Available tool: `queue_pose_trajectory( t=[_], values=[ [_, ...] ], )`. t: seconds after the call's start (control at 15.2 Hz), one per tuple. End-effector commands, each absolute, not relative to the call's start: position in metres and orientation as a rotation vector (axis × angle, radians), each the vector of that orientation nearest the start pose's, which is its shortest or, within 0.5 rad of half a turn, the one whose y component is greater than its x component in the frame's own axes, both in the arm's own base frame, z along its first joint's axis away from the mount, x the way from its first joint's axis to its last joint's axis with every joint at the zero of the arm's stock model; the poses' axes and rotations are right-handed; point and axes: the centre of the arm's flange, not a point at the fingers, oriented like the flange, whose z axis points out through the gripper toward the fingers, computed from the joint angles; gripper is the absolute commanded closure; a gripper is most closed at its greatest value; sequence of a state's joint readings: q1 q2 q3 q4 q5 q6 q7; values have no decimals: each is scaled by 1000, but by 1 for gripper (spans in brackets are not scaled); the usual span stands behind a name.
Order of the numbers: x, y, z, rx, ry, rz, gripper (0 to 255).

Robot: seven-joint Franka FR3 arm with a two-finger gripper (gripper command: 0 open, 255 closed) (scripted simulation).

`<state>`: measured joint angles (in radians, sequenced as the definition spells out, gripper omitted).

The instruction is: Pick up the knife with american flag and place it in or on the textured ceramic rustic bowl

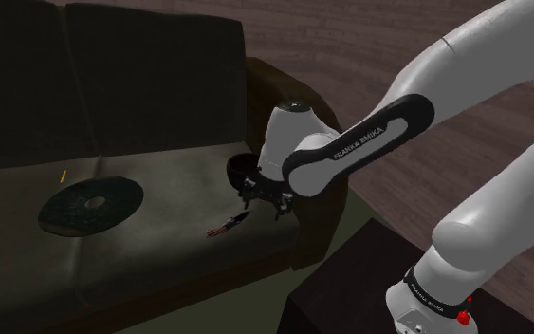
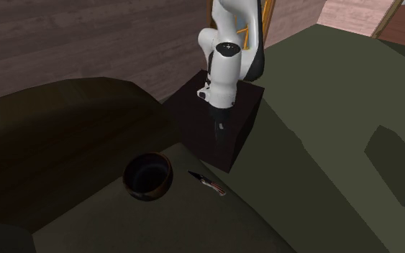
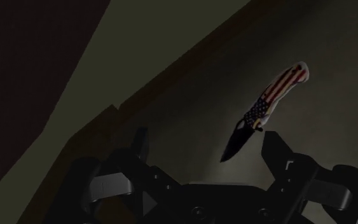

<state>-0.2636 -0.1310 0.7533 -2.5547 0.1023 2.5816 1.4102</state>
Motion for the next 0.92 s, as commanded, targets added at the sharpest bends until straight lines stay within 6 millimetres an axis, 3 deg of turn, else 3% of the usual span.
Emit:
queue_pose_trajectory(
  t=[0.0, 0.59, 0.86],
  values=[
    [421, 222, 293, -2623, 1552, -181, 0],
    [502, 249, 215, -2388, 1897, -310, 0],
    [509, 248, 197, -2378, 1909, -314, 0]
  ],
)
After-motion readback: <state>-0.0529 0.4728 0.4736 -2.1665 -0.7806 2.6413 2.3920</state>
